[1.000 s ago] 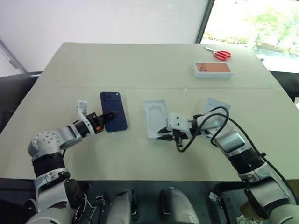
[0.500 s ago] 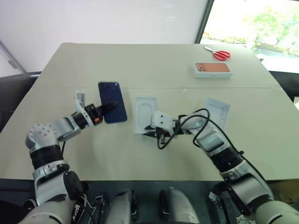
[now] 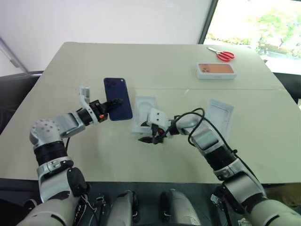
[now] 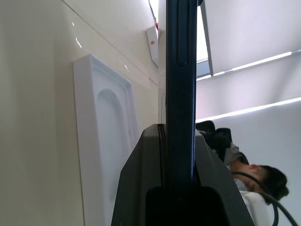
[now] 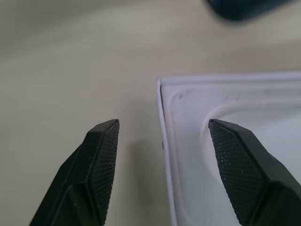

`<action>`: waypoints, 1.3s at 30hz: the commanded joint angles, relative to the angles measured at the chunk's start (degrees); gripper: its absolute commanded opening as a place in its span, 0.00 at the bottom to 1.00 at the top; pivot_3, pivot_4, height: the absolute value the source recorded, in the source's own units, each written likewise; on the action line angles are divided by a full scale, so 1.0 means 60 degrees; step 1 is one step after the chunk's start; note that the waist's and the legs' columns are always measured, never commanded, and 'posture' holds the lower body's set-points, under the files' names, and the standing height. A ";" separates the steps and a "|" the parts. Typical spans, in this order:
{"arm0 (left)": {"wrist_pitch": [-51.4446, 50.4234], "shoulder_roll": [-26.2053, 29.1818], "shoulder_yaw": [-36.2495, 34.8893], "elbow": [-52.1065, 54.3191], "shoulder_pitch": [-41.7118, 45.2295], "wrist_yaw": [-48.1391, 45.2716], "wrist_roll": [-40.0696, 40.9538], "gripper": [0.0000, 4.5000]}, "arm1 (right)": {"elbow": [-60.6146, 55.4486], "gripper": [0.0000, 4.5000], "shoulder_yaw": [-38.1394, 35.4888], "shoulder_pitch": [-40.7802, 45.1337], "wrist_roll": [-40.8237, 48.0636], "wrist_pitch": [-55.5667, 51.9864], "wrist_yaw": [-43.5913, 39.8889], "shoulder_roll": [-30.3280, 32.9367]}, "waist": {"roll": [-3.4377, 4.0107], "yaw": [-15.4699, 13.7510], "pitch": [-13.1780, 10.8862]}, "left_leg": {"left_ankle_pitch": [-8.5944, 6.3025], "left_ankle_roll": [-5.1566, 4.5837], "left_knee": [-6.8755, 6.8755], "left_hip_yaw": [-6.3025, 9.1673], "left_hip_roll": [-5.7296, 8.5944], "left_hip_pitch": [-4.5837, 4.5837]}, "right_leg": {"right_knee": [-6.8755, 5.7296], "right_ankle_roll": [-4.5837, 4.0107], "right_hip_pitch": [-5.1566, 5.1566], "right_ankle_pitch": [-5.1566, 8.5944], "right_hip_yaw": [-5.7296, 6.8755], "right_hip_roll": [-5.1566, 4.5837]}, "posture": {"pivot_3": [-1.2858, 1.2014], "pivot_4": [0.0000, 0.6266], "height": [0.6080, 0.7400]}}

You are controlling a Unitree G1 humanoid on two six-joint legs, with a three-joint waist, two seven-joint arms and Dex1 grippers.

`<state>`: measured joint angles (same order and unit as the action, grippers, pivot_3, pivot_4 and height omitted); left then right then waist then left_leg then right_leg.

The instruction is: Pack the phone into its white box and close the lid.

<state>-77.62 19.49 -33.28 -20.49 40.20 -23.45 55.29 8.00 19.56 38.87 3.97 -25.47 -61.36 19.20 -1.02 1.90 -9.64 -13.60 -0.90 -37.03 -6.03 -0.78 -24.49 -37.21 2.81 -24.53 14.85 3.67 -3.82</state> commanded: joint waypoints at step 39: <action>0.1218 -0.0355 0.3583 -0.2125 0.1605 -0.2274 -0.2576 0.84 | 0.0729 0.73 -0.1811 0.0013 0.0868 0.1510 0.0555 0.1555 | 0.0003 -0.0120 0.0000 | -0.0015 -0.0063 0.0002 0.0000 -0.0003 0.0011 | -0.0004 -0.0004 0.0001 0.0001 0.0000 0.0000 | 0.52 0.24 1.00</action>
<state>-70.12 15.86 -12.06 -34.58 49.24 -37.03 40.75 12.94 8.90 37.26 9.10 -17.55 -58.26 28.78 -1.00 1.18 -9.64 -13.69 -1.29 -37.01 -6.03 -0.80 -24.43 -37.24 2.78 -24.53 14.86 3.67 -3.81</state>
